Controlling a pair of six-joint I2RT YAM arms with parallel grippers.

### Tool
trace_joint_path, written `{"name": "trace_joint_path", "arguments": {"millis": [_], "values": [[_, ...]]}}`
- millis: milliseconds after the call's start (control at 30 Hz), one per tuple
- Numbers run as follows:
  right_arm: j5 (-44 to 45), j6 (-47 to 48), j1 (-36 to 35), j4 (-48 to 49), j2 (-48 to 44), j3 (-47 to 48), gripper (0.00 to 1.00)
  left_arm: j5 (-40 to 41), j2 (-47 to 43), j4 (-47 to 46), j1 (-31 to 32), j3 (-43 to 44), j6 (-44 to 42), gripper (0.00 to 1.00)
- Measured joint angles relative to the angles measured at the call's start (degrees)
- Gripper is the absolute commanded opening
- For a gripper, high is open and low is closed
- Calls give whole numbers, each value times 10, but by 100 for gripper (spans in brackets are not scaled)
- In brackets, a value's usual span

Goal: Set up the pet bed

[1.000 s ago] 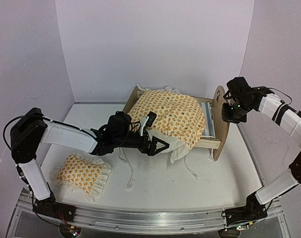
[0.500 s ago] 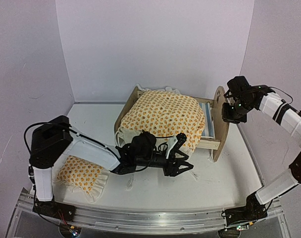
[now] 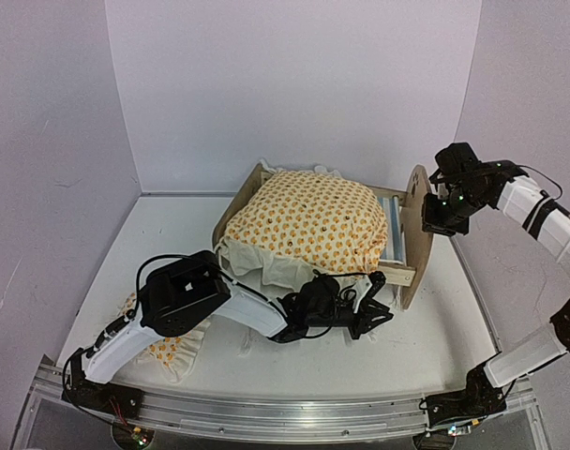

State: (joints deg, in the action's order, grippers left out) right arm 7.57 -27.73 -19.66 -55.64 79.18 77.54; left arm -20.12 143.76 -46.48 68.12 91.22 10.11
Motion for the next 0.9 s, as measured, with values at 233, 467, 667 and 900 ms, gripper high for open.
{"name": "trace_joint_path", "arguments": {"millis": [233, 467, 667, 900], "values": [[-14, -15, 0, -11, -15, 0, 0, 41, 25, -8, 1, 16, -27, 52], [-37, -33, 0, -11, -21, 0, 0, 93, 30, -16, 13, 5, -82, 65], [-53, -52, 0, -11, -25, 0, 0, 135, 56, -18, 22, 12, -137, 72], [-67, -71, 0, -11, -29, 0, 0, 201, 99, -25, 31, 83, -168, 72]]}}
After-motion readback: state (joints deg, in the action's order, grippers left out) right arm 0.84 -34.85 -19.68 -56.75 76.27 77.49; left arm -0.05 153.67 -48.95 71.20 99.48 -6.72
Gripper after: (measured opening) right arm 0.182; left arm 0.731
